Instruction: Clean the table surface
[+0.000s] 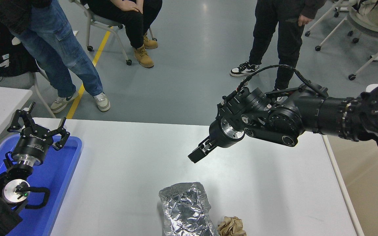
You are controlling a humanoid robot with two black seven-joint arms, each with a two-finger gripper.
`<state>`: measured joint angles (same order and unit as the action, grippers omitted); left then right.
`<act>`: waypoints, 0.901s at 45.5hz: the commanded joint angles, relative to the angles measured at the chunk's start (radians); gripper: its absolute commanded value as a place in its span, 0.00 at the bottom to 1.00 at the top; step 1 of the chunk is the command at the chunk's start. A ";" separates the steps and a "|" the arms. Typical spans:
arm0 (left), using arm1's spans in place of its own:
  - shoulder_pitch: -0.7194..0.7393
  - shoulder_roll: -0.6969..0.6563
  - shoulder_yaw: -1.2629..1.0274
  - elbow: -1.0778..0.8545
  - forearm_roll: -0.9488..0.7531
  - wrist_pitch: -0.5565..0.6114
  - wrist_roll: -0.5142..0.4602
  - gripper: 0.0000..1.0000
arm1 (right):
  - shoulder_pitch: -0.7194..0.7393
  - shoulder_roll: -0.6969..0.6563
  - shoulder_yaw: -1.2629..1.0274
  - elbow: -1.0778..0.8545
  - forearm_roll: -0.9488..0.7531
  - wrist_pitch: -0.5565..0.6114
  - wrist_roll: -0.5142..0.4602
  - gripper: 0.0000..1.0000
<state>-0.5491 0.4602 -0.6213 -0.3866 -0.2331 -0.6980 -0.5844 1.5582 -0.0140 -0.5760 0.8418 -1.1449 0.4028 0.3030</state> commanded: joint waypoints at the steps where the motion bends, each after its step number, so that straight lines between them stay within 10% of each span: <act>1: 0.000 0.000 0.000 0.000 0.000 0.000 0.000 1.00 | -0.003 0.014 -0.005 -0.038 0.002 -0.012 0.001 0.98; 41: 0.000 0.000 0.000 0.000 0.000 0.000 0.000 1.00 | -0.198 -0.221 0.117 0.211 -0.032 -0.015 -0.034 0.98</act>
<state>-0.5492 0.4601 -0.6213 -0.3866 -0.2333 -0.6979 -0.5845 1.4107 -0.1279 -0.4653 1.0105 -1.1321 0.4059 0.2921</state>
